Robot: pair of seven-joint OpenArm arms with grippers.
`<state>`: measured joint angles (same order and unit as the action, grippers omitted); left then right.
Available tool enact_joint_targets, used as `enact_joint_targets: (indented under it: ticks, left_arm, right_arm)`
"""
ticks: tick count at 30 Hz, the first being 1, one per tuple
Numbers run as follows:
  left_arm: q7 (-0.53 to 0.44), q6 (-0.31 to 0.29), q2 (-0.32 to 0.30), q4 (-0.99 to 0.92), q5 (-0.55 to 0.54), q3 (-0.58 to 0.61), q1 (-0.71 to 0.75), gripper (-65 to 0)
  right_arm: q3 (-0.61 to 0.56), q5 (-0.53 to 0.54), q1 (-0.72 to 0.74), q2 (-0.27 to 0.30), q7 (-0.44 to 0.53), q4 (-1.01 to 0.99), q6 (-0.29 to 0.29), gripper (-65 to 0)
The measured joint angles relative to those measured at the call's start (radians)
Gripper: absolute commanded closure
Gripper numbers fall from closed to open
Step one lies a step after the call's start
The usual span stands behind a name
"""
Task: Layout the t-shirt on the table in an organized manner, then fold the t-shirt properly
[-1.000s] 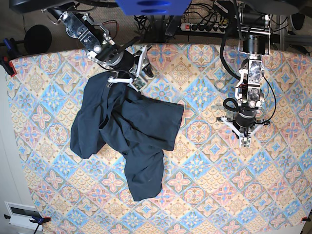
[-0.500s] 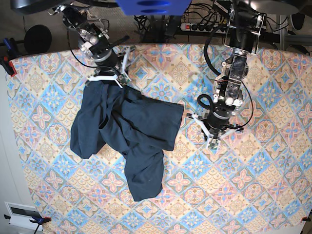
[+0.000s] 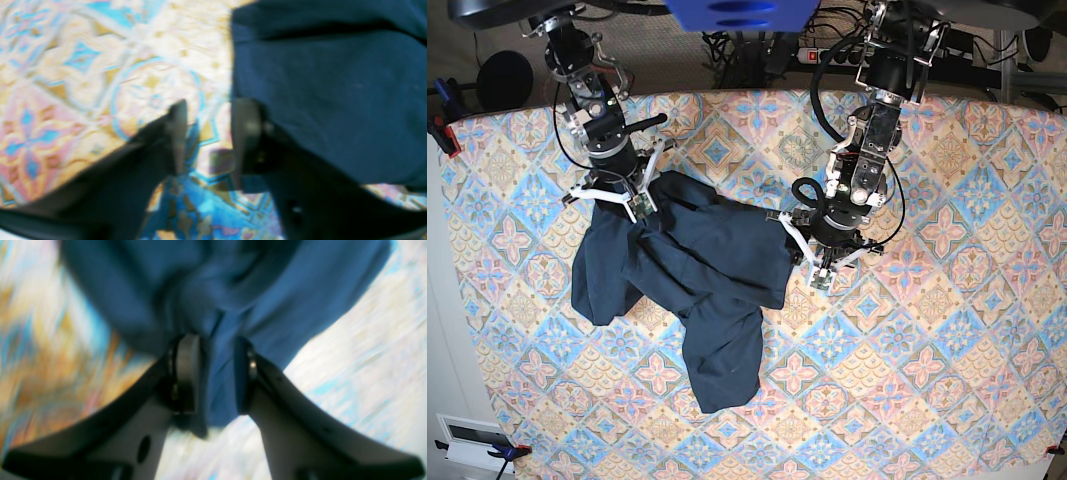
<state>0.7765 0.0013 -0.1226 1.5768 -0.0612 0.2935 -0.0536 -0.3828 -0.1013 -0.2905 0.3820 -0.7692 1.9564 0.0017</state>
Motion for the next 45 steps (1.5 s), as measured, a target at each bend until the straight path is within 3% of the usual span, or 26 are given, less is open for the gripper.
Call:
enact_joint_targets:
  ticks: [4, 17, 19, 22, 27, 31, 37, 40, 45]
  left_arm:
    - [-0.003, 0.002, 0.002, -0.024, 0.006, 0.055, -0.005, -37.6]
    - [-0.029, -0.001, 0.007, -0.145, -0.008, 0.071, -0.013, -36.6]
    - [-0.036, -0.003, 0.007, -0.152, -0.01, 0.076, -0.013, -27.7]
    - [-0.04, -0.013, 0.023, -0.155, -0.015, 0.071, -0.013, 0.0]
    - [-0.016, -0.011, 0.039, -0.151, -0.02, -0.112, -0.01, 0.0]
    - [-0.005, -0.001, 0.011, -0.076, -0.013, -0.279, -0.022, 0.0]
    - [-0.003, 0.003, -0.098, -0.036, -0.18, -0.437, -0.074, 0.0]
    - [-0.002, 0.0, -0.143, -0.035, -0.243, -0.517, -0.082, 0.0]
    - [0.002, 0.002, -0.183, -0.047, -0.243, -0.571, -0.103, 0.0]
  right_arm:
    - [0.001, 0.002, 0.036, 0.0, -0.024, 0.001, 0.003, -16.8]
    - [0.001, 0.003, 0.055, 0.0, -0.013, 0.001, 0.001, -16.8]
    - [0.001, 0.003, 0.055, 0.0, -0.013, 0.001, 0.001, -16.8]
    - [0.001, 0.003, 0.055, 0.0, -0.013, 0.001, 0.001, -16.8]
    - [0.072, -0.001, 0.053, 0.002, -0.013, 0.001, 0.001, -16.8]
    - [0.085, 0.003, 0.055, 0.002, -0.01, 0.001, 0.002, -16.8]
    - [0.078, 0.009, 0.053, -0.009, -0.011, 0.001, 0.008, -17.0]
    - [0.061, 0.11, 0.052, -0.019, -0.009, 0.002, 0.009, -17.2]
    - [-0.045, 0.202, 0.072, -0.017, -0.018, 0.002, 0.003, -17.2]
